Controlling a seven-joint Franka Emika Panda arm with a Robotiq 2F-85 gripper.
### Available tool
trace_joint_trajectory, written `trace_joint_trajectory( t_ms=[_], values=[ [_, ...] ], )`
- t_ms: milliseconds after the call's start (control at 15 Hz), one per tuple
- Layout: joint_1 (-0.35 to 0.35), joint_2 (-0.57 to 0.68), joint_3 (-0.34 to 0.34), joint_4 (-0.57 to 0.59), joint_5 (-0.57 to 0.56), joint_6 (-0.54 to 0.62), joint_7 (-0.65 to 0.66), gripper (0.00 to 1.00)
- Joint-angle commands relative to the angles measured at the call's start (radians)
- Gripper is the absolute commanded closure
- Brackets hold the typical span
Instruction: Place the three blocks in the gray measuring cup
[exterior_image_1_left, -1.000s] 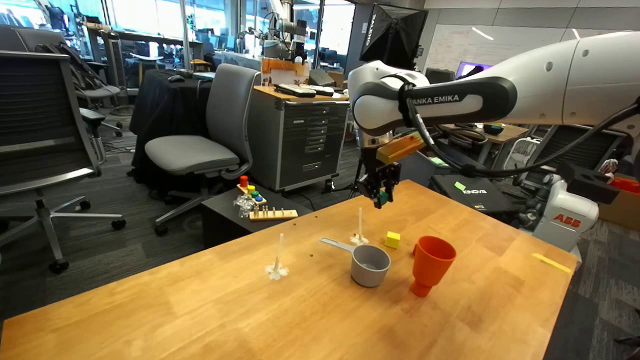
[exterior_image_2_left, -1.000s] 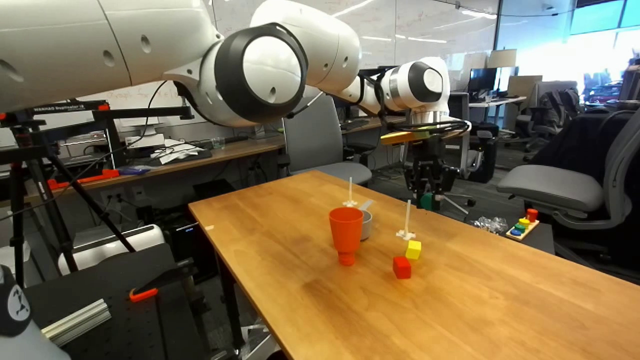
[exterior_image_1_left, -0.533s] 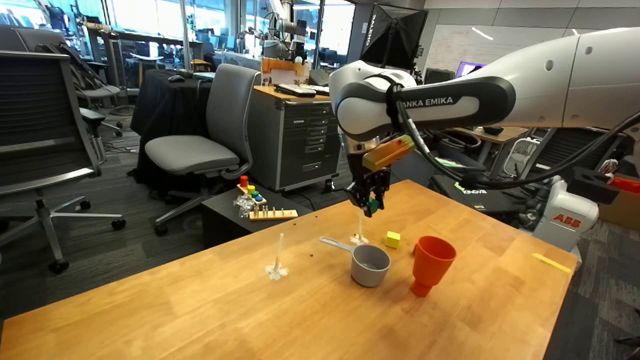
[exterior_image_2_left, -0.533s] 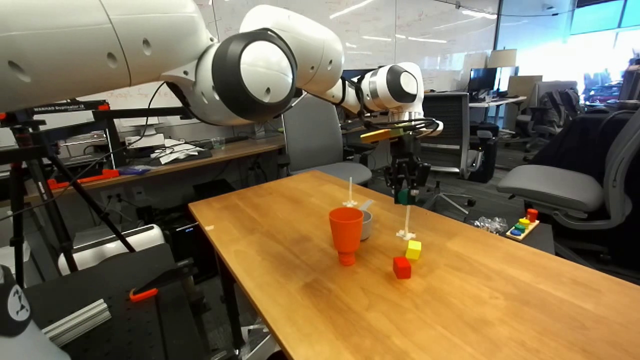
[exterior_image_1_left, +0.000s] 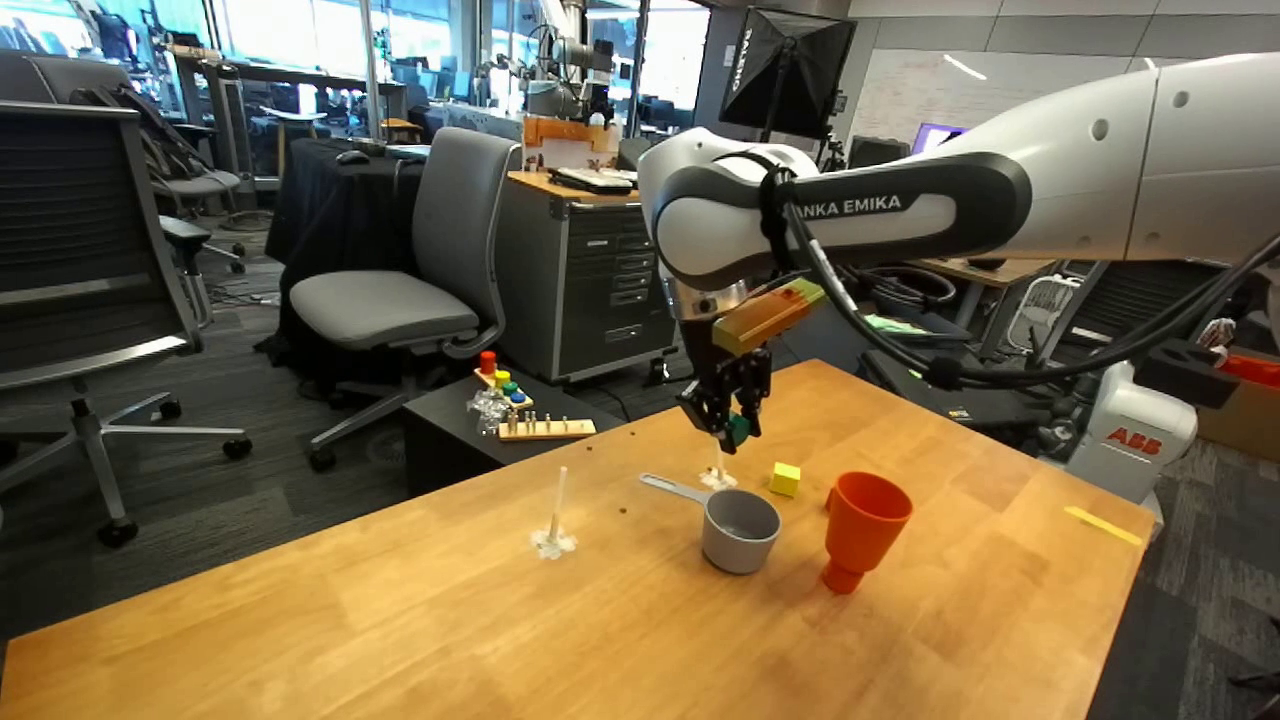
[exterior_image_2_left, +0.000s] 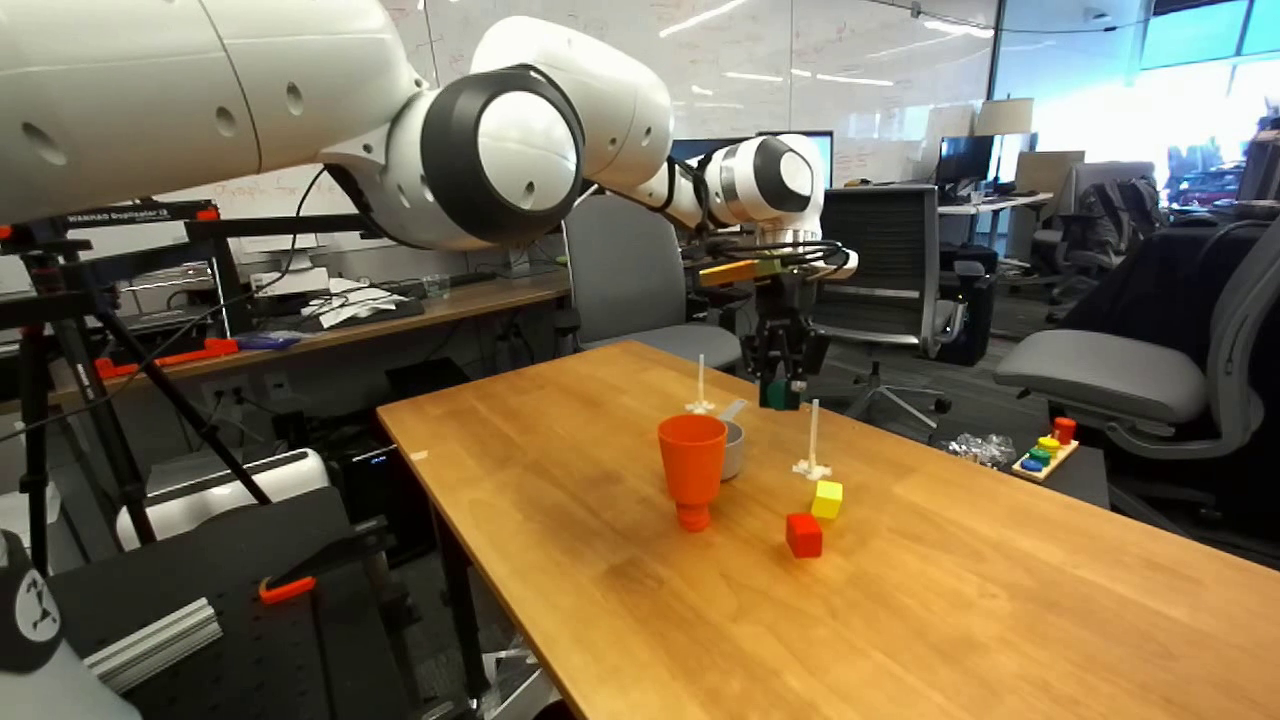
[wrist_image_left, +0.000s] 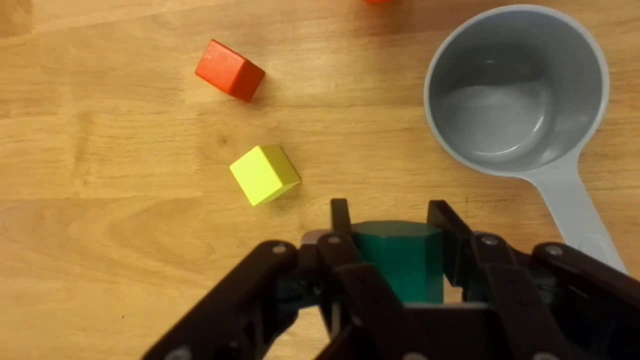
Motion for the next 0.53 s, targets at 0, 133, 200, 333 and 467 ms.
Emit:
trace_joint_trajectory(
  t_ms=[0,133,200,333,467],
  values=[
    [0.017,0.003,0.017,-0.002,0.009,-0.030,0.007,0.81],
    [0.028,0.019,0.019,0.017,0.008,-0.040,0.009,0.81],
    [0.033,0.021,0.020,0.016,0.009,-0.044,0.009,0.81],
    [0.042,0.025,0.021,0.017,0.009,-0.050,0.011,0.81],
    [0.050,0.027,0.021,0.018,0.009,-0.055,0.014,0.81]
  ],
)
